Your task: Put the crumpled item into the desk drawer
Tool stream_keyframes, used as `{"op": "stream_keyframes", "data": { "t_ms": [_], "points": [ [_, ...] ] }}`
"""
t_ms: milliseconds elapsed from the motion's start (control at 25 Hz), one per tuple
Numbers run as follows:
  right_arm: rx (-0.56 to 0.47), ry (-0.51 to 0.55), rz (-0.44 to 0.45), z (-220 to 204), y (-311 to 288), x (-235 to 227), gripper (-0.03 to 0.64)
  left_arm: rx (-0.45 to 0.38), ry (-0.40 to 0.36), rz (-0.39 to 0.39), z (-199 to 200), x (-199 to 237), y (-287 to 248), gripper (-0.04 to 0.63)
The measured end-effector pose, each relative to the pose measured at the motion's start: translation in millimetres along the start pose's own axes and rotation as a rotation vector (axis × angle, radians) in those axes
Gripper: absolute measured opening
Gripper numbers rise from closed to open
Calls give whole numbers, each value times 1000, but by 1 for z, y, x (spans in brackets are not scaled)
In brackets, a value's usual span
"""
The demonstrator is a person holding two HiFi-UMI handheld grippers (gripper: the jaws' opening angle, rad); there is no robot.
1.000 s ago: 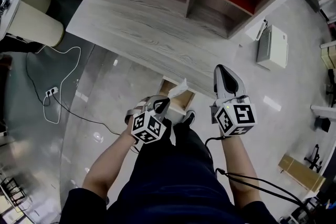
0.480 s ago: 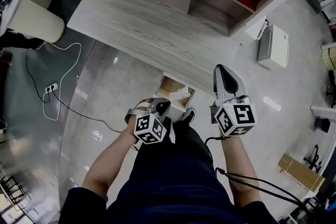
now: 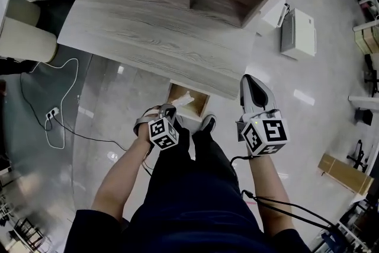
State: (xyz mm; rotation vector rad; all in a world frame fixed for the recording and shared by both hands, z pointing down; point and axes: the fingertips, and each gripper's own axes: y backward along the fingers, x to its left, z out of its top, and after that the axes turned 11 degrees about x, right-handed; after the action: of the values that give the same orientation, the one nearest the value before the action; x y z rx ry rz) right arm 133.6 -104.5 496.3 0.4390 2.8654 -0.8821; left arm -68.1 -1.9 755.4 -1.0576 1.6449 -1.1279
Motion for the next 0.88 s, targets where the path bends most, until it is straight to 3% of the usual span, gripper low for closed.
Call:
{"op": "stream_keyframes", "data": {
  "t_ms": [320,520,640,880],
  "points": [
    [37,-37,-70,-21,10,-28,6,50,86,39,0,11,-42,5],
    [54,-48,-73,-29,6,-29,6,36,169,-84,18,-12,-57,11],
    [56,-53,-67,-31,1,-28,6,25,245,-162,25,-18,-61,62],
    [64,-63,-60,-35,-5,-28,6,-23,332,-198,35,-7,-56,101]
  ]
}}
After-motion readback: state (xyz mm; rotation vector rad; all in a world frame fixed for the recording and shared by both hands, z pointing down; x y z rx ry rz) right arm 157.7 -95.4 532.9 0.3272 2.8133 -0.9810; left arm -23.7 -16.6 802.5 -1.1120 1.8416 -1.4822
